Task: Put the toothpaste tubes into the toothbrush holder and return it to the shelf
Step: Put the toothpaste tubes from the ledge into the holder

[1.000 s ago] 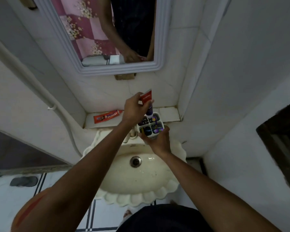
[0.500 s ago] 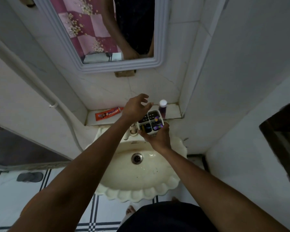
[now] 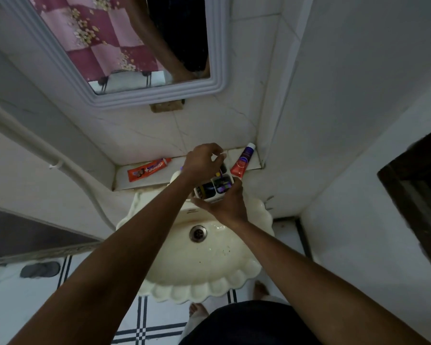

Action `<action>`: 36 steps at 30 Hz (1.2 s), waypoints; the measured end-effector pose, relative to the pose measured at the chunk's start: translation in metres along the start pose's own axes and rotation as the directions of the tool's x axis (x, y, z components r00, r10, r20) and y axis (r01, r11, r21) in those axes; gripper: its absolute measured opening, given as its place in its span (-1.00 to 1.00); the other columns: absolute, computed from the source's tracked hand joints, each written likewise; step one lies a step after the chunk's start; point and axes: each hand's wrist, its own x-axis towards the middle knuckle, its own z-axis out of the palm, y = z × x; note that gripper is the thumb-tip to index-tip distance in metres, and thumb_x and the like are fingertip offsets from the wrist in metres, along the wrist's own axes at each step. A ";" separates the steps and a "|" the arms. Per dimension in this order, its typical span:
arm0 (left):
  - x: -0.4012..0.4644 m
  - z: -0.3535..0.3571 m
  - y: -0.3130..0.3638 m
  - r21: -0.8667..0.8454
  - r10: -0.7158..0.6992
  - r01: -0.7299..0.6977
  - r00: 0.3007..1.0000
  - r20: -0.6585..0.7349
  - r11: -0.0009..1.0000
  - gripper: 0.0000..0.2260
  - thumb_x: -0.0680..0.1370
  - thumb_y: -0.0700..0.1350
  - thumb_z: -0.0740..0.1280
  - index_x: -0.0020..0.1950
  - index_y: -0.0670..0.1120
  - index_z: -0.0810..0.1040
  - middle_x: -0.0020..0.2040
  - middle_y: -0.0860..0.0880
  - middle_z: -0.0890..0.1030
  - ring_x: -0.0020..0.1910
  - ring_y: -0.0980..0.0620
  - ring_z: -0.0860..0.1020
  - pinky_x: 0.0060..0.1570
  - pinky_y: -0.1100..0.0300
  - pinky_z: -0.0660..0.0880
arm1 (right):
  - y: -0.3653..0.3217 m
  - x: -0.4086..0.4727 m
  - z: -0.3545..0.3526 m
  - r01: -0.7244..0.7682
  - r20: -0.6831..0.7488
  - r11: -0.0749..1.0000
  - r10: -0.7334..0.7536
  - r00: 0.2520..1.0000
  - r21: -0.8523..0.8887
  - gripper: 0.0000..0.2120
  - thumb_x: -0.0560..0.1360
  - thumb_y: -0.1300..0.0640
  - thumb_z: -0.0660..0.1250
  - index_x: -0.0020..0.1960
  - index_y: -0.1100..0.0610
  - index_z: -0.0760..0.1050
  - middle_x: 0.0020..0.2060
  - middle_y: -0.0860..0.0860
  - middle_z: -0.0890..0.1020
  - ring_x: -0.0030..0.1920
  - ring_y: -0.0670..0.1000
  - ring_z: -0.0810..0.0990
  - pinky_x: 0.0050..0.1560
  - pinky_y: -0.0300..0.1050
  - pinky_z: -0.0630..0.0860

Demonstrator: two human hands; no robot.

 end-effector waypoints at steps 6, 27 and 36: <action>0.041 0.018 0.014 -0.005 -0.022 0.023 0.991 0.136 1.000 -0.79 0.64 0.03 0.39 0.10 -0.08 0.71 0.05 -0.04 0.75 0.02 -0.07 0.68 0.05 -0.01 0.64 | 0.002 -0.008 0.003 0.010 -0.115 0.994 -0.023 0.993 -0.112 0.38 0.14 -0.51 0.69 0.72 0.00 0.13 0.55 0.03 0.49 0.50 0.09 0.55 0.36 0.16 0.66; 0.141 0.055 0.009 0.062 -0.171 0.164 0.829 0.533 0.985 -0.68 0.58 -0.01 0.50 0.24 -0.18 0.67 0.19 -0.15 0.69 0.15 -0.15 0.68 -0.07 0.16 0.55 | 0.009 -0.009 -0.013 -0.059 -0.141 0.996 0.048 0.989 -0.073 0.21 0.14 -0.54 0.66 0.58 -0.09 0.22 0.35 -0.11 0.52 0.30 -0.04 0.62 0.20 0.01 0.71; 0.075 -0.060 0.018 -0.097 -0.049 0.058 0.994 0.096 0.994 -0.72 0.50 -0.03 0.59 0.12 -0.11 0.66 0.05 -0.06 0.66 -0.09 0.00 0.62 -0.19 0.23 0.50 | 0.005 -0.014 -0.011 -0.065 -0.161 0.997 0.058 0.985 -0.038 0.32 0.08 -0.58 0.67 0.62 -0.08 0.20 0.42 -0.09 0.52 0.39 0.01 0.59 0.30 0.14 0.67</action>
